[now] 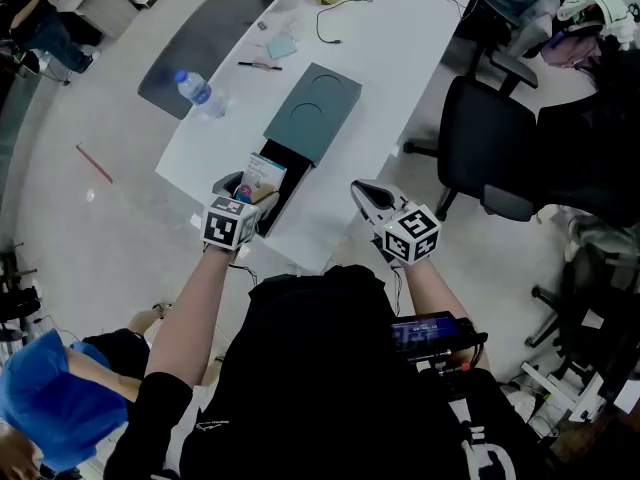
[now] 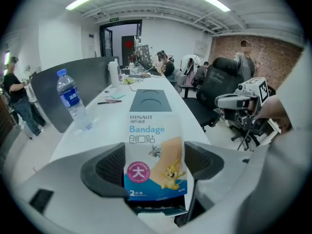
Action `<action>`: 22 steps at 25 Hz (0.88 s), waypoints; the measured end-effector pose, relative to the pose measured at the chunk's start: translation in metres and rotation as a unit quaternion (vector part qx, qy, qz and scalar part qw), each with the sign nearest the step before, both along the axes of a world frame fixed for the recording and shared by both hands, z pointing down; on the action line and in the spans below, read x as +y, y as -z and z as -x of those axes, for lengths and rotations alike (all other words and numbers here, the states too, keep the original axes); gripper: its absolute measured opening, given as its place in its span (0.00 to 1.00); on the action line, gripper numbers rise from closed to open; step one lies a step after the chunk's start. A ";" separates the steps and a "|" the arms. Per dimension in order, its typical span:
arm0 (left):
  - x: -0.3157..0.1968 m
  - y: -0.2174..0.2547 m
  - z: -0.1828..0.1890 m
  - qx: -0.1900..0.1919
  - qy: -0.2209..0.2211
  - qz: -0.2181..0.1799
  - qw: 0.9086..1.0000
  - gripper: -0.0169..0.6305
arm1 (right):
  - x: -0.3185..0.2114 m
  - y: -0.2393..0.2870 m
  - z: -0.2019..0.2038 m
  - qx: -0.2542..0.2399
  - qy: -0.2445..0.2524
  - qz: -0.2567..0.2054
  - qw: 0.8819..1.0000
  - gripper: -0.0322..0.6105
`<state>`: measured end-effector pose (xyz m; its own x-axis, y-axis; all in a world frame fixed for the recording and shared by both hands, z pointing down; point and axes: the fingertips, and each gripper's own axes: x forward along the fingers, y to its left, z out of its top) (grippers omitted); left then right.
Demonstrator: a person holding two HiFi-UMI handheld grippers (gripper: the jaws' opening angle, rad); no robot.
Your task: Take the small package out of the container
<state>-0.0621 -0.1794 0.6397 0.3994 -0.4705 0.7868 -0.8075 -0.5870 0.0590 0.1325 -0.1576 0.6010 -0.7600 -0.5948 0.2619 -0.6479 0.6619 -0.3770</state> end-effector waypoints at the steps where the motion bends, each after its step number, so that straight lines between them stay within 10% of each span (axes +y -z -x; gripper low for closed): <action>1: 0.000 0.004 0.003 0.005 0.002 -0.008 1.000 0.62 | 0.000 0.002 0.004 0.001 0.001 -0.003 1.000 0.09; 22: 0.060 0.059 0.089 0.092 0.082 -0.114 0.986 0.62 | 0.037 0.040 0.084 -0.005 0.032 -0.032 0.999 0.09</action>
<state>-0.1511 -0.1191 0.5806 0.4286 -0.6972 0.5747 -0.8808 -0.4640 0.0940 0.0490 -0.1206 0.5607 -0.7989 -0.5605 0.2182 -0.6006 0.7241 -0.3389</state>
